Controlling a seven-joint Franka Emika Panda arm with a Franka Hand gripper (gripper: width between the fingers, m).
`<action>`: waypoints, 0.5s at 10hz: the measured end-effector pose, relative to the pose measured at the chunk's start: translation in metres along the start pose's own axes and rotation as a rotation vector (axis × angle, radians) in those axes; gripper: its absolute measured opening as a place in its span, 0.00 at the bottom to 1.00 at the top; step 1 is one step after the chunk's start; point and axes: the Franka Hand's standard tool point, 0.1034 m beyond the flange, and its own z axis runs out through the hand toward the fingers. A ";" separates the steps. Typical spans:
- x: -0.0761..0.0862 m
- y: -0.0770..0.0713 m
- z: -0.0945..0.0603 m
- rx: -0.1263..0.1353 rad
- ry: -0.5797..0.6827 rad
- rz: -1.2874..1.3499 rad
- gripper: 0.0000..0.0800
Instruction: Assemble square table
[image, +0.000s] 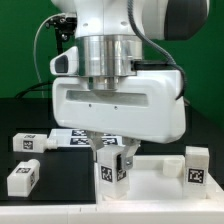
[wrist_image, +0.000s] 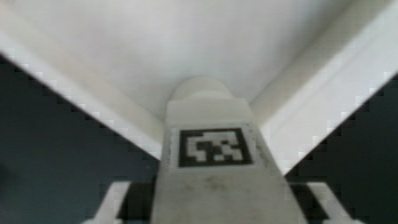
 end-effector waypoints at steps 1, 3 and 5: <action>0.000 0.000 0.000 0.000 -0.038 0.179 0.35; -0.004 -0.002 0.002 -0.015 -0.054 0.502 0.36; -0.005 -0.002 0.003 -0.014 -0.052 0.555 0.45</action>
Offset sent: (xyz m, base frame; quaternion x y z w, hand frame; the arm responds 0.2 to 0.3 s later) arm 0.0155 0.0038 0.0054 0.0692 0.0157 0.3222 0.9440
